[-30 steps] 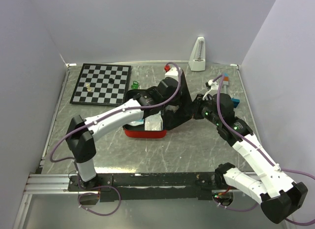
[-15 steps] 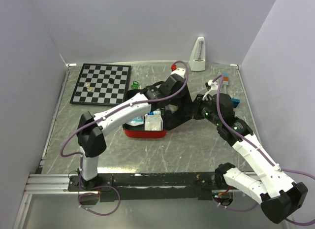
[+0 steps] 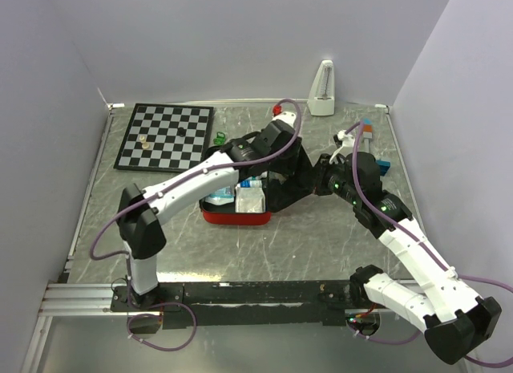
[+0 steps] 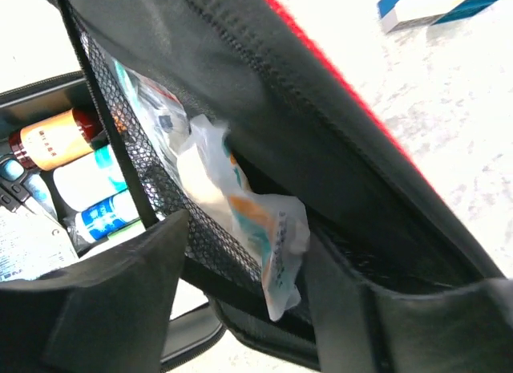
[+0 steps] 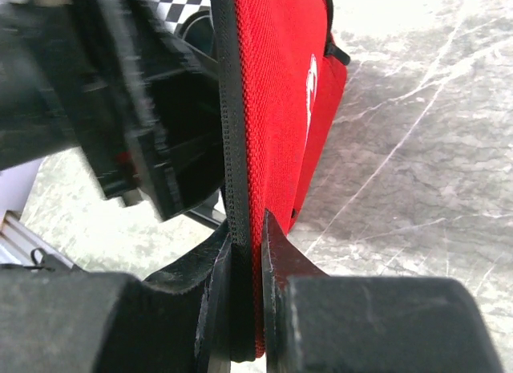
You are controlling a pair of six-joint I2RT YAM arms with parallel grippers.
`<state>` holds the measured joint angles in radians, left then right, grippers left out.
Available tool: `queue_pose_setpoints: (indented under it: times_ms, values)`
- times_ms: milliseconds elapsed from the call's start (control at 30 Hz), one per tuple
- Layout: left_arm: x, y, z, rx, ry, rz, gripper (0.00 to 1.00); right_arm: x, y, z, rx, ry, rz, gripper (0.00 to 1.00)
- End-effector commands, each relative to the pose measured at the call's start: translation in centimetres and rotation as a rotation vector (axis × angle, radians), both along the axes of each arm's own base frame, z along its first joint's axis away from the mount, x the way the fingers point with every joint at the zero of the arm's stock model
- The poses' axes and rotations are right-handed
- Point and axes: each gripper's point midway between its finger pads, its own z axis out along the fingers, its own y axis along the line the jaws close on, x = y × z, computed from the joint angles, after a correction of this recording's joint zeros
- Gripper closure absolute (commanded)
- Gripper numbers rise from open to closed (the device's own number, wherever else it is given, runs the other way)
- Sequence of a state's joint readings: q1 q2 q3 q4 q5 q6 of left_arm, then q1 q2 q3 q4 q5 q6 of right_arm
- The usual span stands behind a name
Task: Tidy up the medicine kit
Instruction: Adjust the medical item in the medicine box.
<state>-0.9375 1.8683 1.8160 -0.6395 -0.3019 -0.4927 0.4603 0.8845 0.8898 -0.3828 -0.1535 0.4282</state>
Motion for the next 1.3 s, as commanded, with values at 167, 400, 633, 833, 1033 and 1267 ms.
queue_pose_setpoints:
  times_ms: [167, 400, 633, 833, 1033, 1267]
  values:
    - [-2.5, 0.3, 9.7, -0.288, -0.120, -0.042, 0.26, -2.5, 2.3, 0.9, 0.055, 0.049, 0.144, 0.86]
    - [-2.2, 2.0, 11.1, -0.380, -0.175, 0.045, 0.38, -2.6, 2.3, 1.1, 0.060, 0.046, 0.146, 0.86]
    - [-0.2, 2.7, 8.4, -0.389, -0.097, 0.106, 0.73, -2.8, 2.4, 1.4, 0.067, 0.043, 0.156, 0.86]
    - [0.0, 0.4, 9.2, -0.453, -0.087, 0.041, 0.80, -2.8, 2.4, 1.3, 0.067, 0.043, 0.154, 0.86]
    - [0.4, -1.0, 7.1, -0.430, -0.034, 0.027, 0.88, -2.9, 2.4, 1.1, 0.063, 0.046, 0.156, 0.86]
    - [0.8, -2.4, 5.1, -0.425, 0.005, 0.010, 0.90, -3.0, 2.5, 0.8, 0.069, 0.052, 0.163, 0.86]
